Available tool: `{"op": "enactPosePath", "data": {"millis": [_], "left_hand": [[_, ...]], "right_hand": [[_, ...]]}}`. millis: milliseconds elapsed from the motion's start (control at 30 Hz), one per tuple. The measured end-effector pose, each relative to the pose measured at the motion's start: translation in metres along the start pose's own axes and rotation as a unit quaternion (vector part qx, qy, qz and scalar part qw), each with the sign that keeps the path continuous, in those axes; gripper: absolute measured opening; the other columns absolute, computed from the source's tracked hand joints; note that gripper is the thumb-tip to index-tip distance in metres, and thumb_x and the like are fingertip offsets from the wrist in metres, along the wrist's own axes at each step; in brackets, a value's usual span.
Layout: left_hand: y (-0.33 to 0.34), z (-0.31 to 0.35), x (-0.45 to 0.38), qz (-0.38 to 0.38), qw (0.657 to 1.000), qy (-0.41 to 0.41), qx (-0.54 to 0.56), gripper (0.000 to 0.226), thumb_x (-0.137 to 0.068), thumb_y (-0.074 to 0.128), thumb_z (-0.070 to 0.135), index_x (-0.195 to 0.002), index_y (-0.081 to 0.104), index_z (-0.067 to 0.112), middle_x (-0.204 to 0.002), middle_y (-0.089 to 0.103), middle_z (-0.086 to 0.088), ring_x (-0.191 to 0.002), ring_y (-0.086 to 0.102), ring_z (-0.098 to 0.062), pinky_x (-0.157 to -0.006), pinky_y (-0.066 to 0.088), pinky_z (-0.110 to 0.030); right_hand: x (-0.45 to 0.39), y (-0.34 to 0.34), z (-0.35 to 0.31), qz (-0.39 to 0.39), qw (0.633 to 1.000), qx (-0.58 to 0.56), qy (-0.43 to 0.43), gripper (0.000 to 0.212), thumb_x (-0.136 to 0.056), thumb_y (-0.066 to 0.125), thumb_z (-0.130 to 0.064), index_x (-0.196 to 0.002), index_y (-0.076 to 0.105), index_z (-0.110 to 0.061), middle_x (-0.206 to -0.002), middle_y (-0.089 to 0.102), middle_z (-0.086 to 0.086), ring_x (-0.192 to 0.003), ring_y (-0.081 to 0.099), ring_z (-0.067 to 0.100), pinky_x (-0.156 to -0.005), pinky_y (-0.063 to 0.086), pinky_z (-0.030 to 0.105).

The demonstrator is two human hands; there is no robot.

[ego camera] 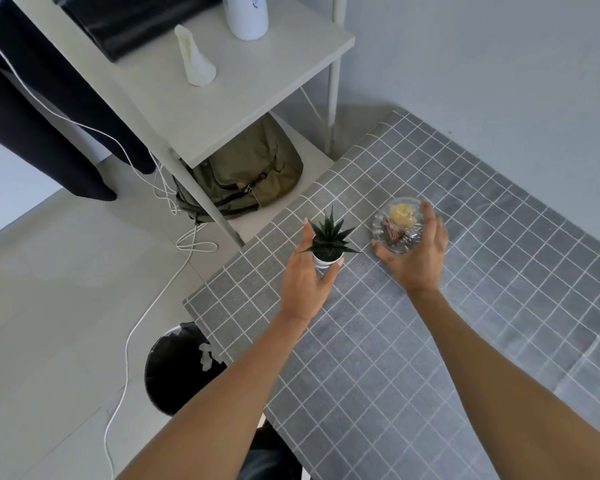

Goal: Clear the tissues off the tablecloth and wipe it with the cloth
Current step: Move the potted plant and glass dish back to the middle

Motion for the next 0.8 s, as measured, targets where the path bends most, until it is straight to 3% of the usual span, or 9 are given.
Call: {"op": "enactPosePath", "data": {"millis": [133, 300, 433, 567, 700, 800], "left_hand": [[0.004, 0.012, 0.003, -0.014, 1.000, 0.006, -0.006, 0.066, -0.086, 0.069, 0.031, -0.137, 0.043, -0.002, -0.128, 0.060, -0.011, -0.111, 0.059, -0.018, -0.089, 0.054, -0.032], [0.020, 0.043, 0.011, -0.059, 0.998, 0.030, -0.010, 0.079, -0.088, 0.066, 0.030, -0.148, 0.023, 0.003, -0.131, 0.057, -0.014, -0.116, 0.059, -0.026, -0.094, 0.053, -0.036], [0.043, 0.076, 0.019, -0.087, 0.995, 0.053, -0.014, 0.078, -0.088, 0.066, 0.030, -0.149, 0.023, 0.006, -0.132, 0.058, -0.010, -0.115, 0.060, -0.025, -0.090, 0.048, -0.023], [0.077, 0.110, 0.031, -0.113, 0.990, 0.079, -0.031, 0.075, -0.087, 0.067, 0.028, -0.147, 0.029, 0.001, -0.136, 0.054, -0.011, -0.113, 0.060, -0.030, -0.089, 0.050, -0.036], [0.112, 0.148, 0.047, -0.145, 0.983, 0.112, -0.012, 0.080, -0.087, 0.067, 0.025, -0.149, 0.022, 0.002, -0.135, 0.055, -0.011, -0.113, 0.059, -0.030, -0.088, 0.050, -0.038], [0.137, 0.171, 0.057, -0.163, 0.979, 0.125, 0.003, 0.078, -0.088, 0.066, 0.027, -0.149, 0.023, 0.002, -0.135, 0.055, -0.011, -0.114, 0.059, -0.029, -0.088, 0.052, -0.038]], "right_hand": [[0.030, -0.035, 0.014, 0.045, 0.998, -0.001, 0.049, 0.100, -0.064, 0.081, -0.044, -0.143, 0.031, -0.009, -0.127, 0.047, 0.020, -0.118, 0.044, 0.034, -0.103, 0.038, 0.055], [0.069, -0.085, 0.032, 0.080, 0.993, 0.018, 0.085, 0.102, -0.063, 0.086, -0.038, -0.144, 0.028, -0.015, -0.129, 0.044, 0.021, -0.120, 0.042, 0.036, -0.103, 0.038, 0.053], [0.101, -0.127, 0.050, 0.125, 0.984, 0.031, 0.125, 0.104, -0.061, 0.088, -0.035, -0.145, 0.029, -0.016, -0.129, 0.045, 0.018, -0.119, 0.043, 0.036, -0.099, 0.039, 0.049], [0.132, -0.168, 0.071, 0.168, 0.970, 0.041, 0.169, 0.105, -0.059, 0.087, -0.035, -0.145, 0.030, -0.017, -0.129, 0.045, 0.014, -0.120, 0.042, 0.032, -0.102, 0.036, 0.045], [0.157, -0.206, 0.093, 0.212, 0.955, 0.049, 0.202, 0.104, -0.059, 0.088, -0.033, -0.144, 0.031, -0.015, -0.125, 0.046, 0.014, -0.118, 0.043, 0.031, -0.103, 0.031, 0.037], [0.170, -0.225, 0.111, 0.226, 0.945, 0.052, 0.230, 0.104, -0.061, 0.087, -0.033, -0.146, 0.031, -0.013, -0.131, 0.045, 0.016, -0.125, 0.041, 0.036, -0.109, 0.032, 0.047]]}}
Point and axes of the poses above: each hand's wrist, its own x-axis away from the middle knuckle, its own y-axis out of the palm, z = x × y, the point moved 4 cm from there along -x, towards the middle knuckle
